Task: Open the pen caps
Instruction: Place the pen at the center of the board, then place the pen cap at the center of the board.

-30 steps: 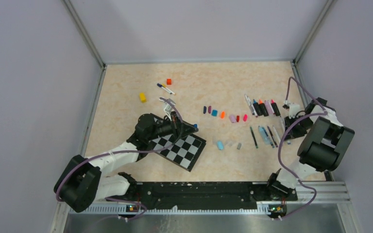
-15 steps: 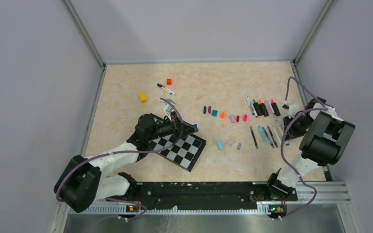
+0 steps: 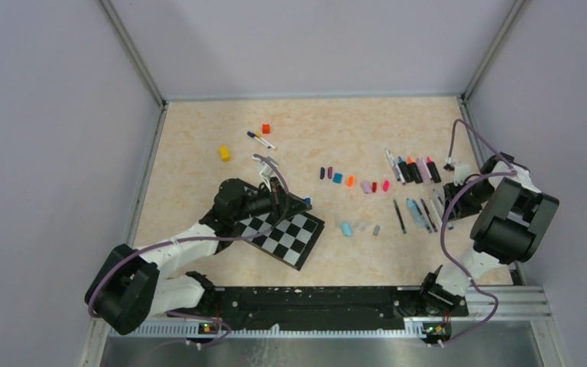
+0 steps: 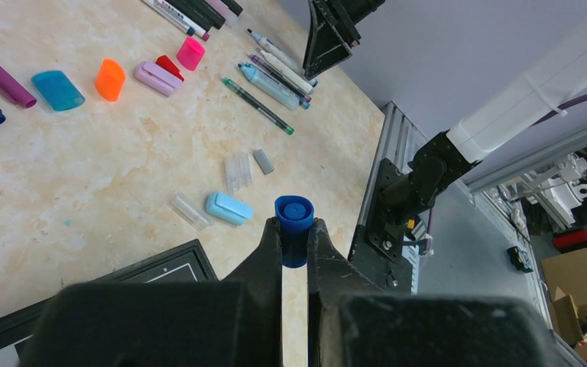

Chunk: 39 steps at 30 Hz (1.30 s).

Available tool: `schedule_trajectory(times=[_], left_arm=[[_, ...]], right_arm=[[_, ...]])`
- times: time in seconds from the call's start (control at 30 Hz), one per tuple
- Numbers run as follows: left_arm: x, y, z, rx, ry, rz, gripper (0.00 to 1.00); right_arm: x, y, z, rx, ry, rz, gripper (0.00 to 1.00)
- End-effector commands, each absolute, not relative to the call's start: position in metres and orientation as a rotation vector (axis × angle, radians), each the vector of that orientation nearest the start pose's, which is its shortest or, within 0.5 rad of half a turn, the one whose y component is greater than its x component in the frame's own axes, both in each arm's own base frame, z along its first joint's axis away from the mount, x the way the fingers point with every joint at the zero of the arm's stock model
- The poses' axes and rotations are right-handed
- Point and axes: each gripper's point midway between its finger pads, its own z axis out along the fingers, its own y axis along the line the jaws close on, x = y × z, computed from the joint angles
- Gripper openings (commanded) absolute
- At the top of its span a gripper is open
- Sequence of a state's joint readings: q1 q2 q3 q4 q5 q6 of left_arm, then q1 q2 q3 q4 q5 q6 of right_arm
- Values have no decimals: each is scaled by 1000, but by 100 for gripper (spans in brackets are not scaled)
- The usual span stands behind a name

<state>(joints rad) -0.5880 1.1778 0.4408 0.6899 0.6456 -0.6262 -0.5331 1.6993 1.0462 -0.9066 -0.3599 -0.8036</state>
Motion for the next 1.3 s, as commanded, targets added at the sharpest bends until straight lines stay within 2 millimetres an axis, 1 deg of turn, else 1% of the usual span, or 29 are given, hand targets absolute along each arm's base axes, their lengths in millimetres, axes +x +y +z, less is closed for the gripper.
schedule_trajectory(times=[0.0, 0.17, 0.3, 0.4, 0.53, 0.67, 0.77, 0.87, 1.0, 1.1, 1.17, 1.2, 1.27], left_arm=[[212, -298, 221, 575, 1661, -1439, 1], [210, -306, 225, 600, 1672, -1455, 0], [205, -317, 227, 620, 1677, -1453, 0], [202, -324, 226, 625, 1690, -1449, 0], [199, -332, 226, 632, 1701, -1441, 0], [195, -343, 221, 647, 1739, -1427, 0], [191, -354, 218, 667, 1766, -1418, 0], [186, -367, 211, 687, 1803, -1399, 0], [180, -391, 198, 708, 1868, -1349, 0], [182, -408, 186, 682, 1941, -1238, 0], [185, -418, 181, 637, 1970, -1192, 0], [185, -424, 178, 627, 1983, -1181, 0], [184, -438, 174, 623, 2012, -1156, 0]], right_arm=[[256, -106, 61, -441, 2751, 347, 38], [259, -106, 66, -462, 2727, 336, 40], [263, -106, 69, -482, 2700, 335, 41], [266, -104, 69, -492, 2678, 351, 41], [270, -96, 71, -510, 2635, 405, 41], [276, -93, 72, -518, 2600, 427, 42], [281, -89, 78, -512, 2564, 446, 42], [285, -83, 90, -498, 2510, 453, 43], [287, -65, 116, -477, 2405, 509, 43], [287, -45, 140, -441, 2307, 587, 43], [287, -27, 156, -401, 2218, 692, 43], [287, -13, 167, -374, 2151, 787, 43], [281, 10, 181, -348, 2030, 943, 43]])
